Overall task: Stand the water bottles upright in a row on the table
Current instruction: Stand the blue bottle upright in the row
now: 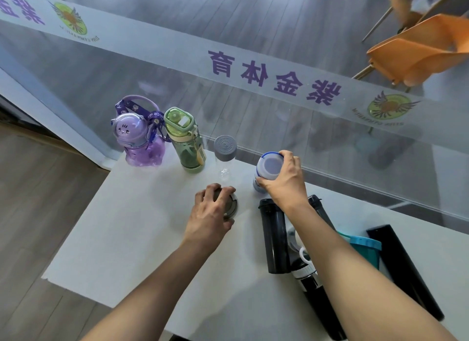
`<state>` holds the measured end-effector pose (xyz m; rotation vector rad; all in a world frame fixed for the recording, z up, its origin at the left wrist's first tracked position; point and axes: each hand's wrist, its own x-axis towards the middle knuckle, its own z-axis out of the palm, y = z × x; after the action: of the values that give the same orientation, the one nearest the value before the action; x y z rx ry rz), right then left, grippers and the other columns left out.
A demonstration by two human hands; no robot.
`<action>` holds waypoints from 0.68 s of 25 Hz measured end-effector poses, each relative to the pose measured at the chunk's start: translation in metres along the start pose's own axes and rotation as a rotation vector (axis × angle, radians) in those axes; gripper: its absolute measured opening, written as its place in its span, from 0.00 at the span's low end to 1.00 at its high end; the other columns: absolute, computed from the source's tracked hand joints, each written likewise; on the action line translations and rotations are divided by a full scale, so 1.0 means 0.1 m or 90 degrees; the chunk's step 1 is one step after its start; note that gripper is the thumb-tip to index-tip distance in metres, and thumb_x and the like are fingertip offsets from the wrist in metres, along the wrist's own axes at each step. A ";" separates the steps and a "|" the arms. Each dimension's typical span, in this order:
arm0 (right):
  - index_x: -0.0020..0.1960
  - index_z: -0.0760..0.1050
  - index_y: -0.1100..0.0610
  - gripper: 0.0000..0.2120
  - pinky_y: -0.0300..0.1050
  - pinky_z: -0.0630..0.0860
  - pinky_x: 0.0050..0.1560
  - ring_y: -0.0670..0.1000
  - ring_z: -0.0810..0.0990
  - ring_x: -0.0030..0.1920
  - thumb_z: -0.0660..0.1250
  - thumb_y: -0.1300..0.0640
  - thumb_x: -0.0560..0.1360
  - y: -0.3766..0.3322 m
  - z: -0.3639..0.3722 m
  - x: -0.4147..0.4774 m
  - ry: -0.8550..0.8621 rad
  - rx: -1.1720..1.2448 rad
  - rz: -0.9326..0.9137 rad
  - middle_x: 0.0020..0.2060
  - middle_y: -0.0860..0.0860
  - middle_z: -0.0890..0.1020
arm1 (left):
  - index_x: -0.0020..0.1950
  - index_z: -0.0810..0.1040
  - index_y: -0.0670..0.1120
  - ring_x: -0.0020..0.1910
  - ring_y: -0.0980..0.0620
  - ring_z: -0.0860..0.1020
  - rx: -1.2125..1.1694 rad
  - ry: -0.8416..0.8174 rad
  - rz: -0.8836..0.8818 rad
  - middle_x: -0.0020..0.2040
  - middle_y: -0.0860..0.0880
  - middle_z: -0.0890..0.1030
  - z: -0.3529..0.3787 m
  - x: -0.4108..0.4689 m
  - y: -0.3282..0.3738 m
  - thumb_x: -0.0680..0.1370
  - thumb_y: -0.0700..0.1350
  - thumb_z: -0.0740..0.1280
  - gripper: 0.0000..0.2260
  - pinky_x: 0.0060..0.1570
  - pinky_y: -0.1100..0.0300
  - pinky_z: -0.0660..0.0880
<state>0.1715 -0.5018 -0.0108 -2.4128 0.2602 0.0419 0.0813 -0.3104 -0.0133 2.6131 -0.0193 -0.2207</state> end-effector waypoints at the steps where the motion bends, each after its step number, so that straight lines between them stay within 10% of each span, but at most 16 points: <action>1: 0.73 0.63 0.53 0.44 0.48 0.72 0.64 0.57 0.73 0.65 0.82 0.50 0.64 -0.01 0.00 0.00 -0.013 -0.006 0.012 0.65 0.53 0.70 | 0.70 0.64 0.59 0.67 0.45 0.62 0.000 -0.010 0.005 0.70 0.51 0.63 -0.02 0.00 -0.01 0.70 0.45 0.74 0.33 0.60 0.52 0.72; 6: 0.81 0.53 0.53 0.57 0.51 0.67 0.71 0.57 0.69 0.71 0.80 0.40 0.63 -0.03 -0.18 -0.17 -0.011 -0.045 0.028 0.70 0.55 0.68 | 0.75 0.58 0.61 0.69 0.45 0.61 -0.003 -0.056 0.011 0.73 0.51 0.60 -0.09 0.02 -0.10 0.69 0.45 0.73 0.39 0.62 0.50 0.71; 17: 0.71 0.72 0.53 0.28 0.48 0.72 0.66 0.54 0.76 0.62 0.70 0.53 0.71 -0.02 -0.39 -1.21 0.088 -0.051 -0.064 0.61 0.51 0.77 | 0.72 0.64 0.57 0.59 0.42 0.69 -0.059 -0.041 0.135 0.64 0.50 0.69 -0.16 0.02 -0.03 0.64 0.46 0.75 0.39 0.60 0.52 0.69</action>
<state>0.0518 -0.5048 0.0317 -2.5083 0.2035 -0.1638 0.0855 -0.3000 -0.0018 2.4877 -0.3000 -0.2250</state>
